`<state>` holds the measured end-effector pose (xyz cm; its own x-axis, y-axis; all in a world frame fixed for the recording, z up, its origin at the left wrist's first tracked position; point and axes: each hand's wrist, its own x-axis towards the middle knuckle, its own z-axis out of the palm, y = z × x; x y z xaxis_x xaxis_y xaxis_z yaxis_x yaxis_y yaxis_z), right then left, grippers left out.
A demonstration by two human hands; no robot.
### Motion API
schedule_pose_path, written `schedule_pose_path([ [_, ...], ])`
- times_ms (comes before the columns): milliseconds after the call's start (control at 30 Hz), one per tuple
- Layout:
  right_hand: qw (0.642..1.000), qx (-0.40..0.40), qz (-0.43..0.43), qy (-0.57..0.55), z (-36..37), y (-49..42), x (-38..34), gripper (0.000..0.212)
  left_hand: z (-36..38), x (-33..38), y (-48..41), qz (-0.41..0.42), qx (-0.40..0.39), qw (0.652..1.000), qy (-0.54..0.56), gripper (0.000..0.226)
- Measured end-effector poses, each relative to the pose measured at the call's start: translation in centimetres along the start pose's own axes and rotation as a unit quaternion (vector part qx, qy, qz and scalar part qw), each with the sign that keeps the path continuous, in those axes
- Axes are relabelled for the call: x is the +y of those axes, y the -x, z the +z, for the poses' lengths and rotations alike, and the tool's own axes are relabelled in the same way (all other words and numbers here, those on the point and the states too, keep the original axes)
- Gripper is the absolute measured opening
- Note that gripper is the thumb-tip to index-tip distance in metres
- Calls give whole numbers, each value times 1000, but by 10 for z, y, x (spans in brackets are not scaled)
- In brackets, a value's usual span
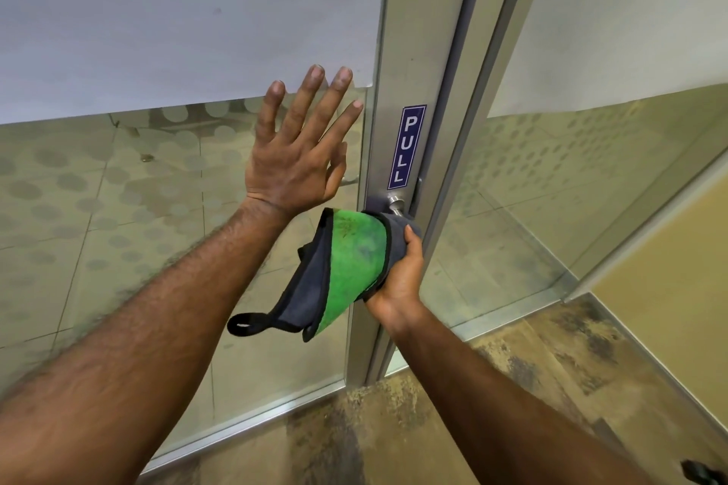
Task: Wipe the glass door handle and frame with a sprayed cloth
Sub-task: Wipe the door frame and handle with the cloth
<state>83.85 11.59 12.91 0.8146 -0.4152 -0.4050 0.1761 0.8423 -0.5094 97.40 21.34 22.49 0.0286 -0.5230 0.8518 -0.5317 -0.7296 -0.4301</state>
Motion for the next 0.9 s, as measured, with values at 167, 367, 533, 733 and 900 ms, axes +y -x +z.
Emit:
schedule_pose_path([
  [167, 998, -37, 42, 12, -2, 11, 11, 57, 1, -2, -2, 2, -2, 1000, 4, 59],
  [367, 990, -83, 97, 66, 3, 22, 36, 62, -1, -1, -1, -2, 1, 1000, 29, 59],
  [533, 982, -83, 121, 120, -3, 22, 45, 61, -2, 0, -3, 4, -18, 999, 29, 61],
  [733, 952, -101, 120, 264, -28, 53, 33, 37, -2, -2, -3, 12, -25, 999, 24, 61],
  [900, 935, -17, -66, 348, -32, 78, 0, 29, -3, 0, -3, 16, -30, 999, 30, 59],
])
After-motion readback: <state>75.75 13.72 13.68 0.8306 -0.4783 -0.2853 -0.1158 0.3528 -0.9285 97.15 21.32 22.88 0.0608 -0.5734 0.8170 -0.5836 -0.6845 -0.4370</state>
